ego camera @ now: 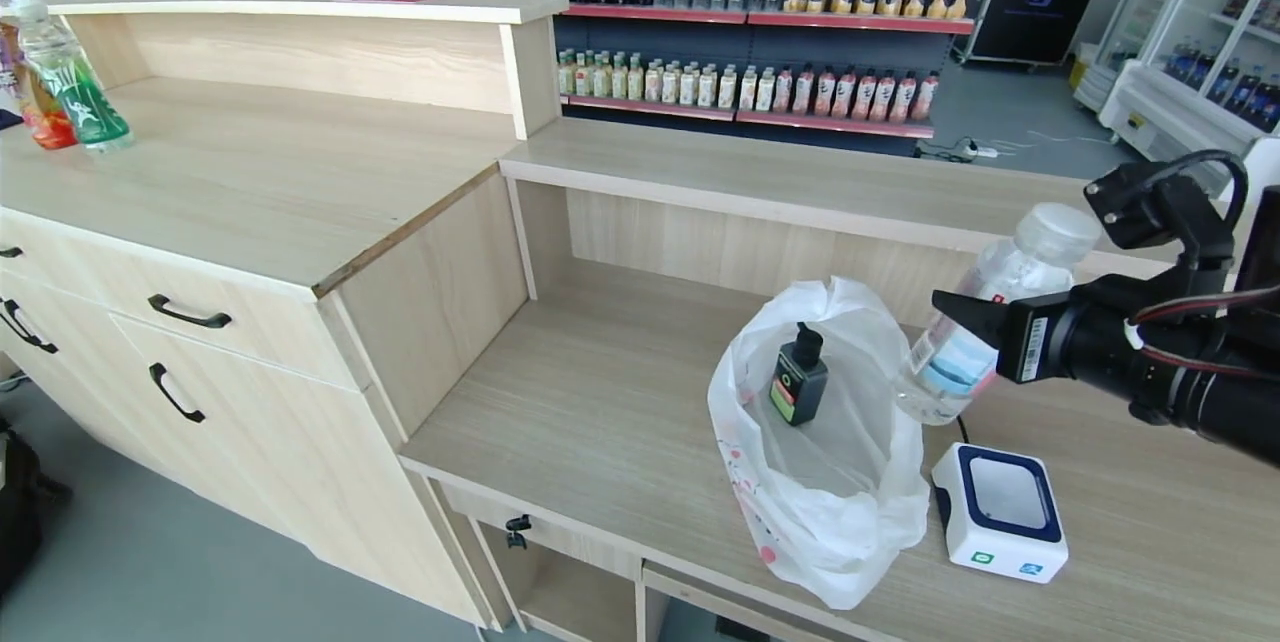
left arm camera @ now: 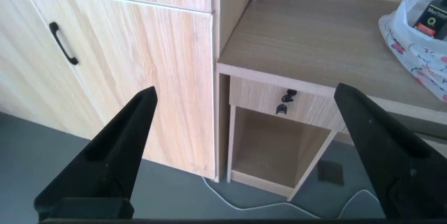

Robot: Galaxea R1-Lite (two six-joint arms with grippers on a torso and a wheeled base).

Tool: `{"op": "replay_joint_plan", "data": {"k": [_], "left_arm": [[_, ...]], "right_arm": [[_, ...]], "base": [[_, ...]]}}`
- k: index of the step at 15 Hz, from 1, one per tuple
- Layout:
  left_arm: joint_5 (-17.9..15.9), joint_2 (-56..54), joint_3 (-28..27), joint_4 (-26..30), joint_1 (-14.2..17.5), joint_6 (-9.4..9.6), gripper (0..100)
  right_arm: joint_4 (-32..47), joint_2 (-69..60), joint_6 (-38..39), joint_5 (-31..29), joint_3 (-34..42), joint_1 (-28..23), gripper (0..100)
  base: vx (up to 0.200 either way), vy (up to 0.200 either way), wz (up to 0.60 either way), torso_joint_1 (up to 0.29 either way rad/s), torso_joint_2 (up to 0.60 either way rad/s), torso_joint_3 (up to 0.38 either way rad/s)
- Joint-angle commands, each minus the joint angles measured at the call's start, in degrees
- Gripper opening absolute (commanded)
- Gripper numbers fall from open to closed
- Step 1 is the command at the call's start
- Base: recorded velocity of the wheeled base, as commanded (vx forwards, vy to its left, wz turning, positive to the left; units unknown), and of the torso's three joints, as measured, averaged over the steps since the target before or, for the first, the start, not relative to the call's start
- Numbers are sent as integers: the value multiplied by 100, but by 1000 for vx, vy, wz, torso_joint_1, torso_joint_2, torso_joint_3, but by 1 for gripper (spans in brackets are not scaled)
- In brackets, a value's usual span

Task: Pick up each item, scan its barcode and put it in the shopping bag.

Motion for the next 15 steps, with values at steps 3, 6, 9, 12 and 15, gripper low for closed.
{"op": "replay_joint_plan", "data": {"k": [3, 6, 9, 12, 15], "left_arm": [[-2, 9, 0, 0, 3, -1, 100], [-2, 9, 0, 0, 3, 8, 100], [-2, 9, 0, 0, 3, -1, 100], [-2, 9, 0, 0, 3, -1, 100], [-2, 9, 0, 0, 3, -1, 100]], "right_arm": [[-646, 721, 170, -3, 268, -70, 0], [-1648, 1196, 258, 278, 769, -79, 0], [-1727, 1565, 293, 577, 734, -123, 0], [-1991, 1881, 293, 823, 717, -237, 0], [-2598, 2294, 284, 1113, 717, -290, 0]], "base": [[0, 0, 0, 0, 0, 0], [0, 0, 0, 0, 0, 0], [0, 0, 0, 0, 0, 0], [0, 0, 0, 0, 0, 0], [0, 0, 0, 0, 0, 0]]}}
